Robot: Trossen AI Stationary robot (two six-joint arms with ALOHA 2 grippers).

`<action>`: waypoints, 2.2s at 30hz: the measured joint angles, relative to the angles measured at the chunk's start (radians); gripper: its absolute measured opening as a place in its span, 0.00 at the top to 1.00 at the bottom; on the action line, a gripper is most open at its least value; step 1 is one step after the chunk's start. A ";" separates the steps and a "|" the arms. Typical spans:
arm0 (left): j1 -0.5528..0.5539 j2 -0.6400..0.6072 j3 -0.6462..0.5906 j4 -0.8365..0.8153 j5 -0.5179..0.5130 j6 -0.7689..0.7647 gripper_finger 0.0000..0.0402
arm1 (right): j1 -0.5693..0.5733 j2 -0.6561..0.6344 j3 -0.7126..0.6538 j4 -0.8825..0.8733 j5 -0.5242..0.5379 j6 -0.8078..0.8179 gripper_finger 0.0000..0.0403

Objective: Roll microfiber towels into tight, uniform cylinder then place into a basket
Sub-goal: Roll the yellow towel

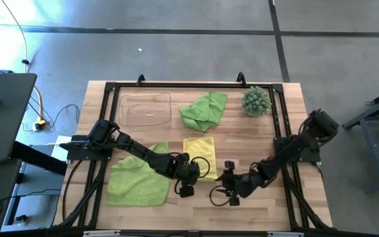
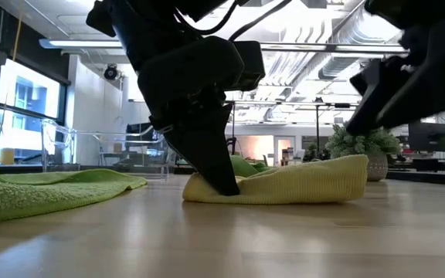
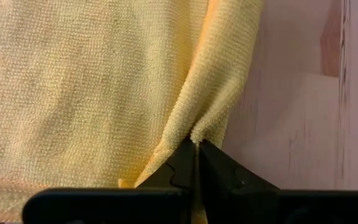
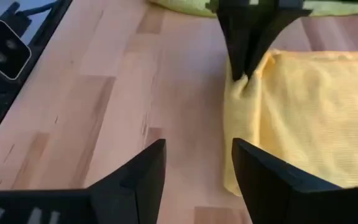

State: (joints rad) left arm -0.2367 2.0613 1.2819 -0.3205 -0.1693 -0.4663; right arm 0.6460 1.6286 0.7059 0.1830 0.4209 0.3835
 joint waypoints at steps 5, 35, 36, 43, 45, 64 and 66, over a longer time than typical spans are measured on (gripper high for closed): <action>0.000 0.000 0.000 0.002 0.000 -0.003 0.98 | -0.010 0.091 0.000 0.017 0.004 0.001 0.56; -0.034 -0.087 -0.004 -0.173 -0.019 0.024 0.82 | -0.097 0.200 0.003 -0.005 0.015 0.188 0.97; -0.041 -0.095 -0.004 -0.186 -0.019 0.025 0.81 | -0.102 0.200 0.003 0.001 -0.001 0.203 0.98; -0.109 -0.117 -0.003 -0.147 -0.039 0.114 0.75 | -0.154 0.195 0.003 0.025 -0.145 0.361 0.97; -0.131 -0.117 -0.003 -0.132 -0.077 0.133 0.74 | -0.169 0.195 0.003 0.031 -0.186 0.388 0.98; -0.133 -0.021 0.000 -0.131 -0.310 0.234 0.56 | -0.188 0.194 0.000 0.044 -0.210 0.404 0.97; -0.118 -0.017 0.000 -0.125 -0.310 0.234 0.56 | -0.188 0.194 0.000 0.045 -0.212 0.403 0.97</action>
State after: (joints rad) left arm -0.3544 2.0445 1.2819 -0.4457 -0.4797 -0.2323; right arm 0.4580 1.8225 0.7059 0.2276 0.2084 0.7864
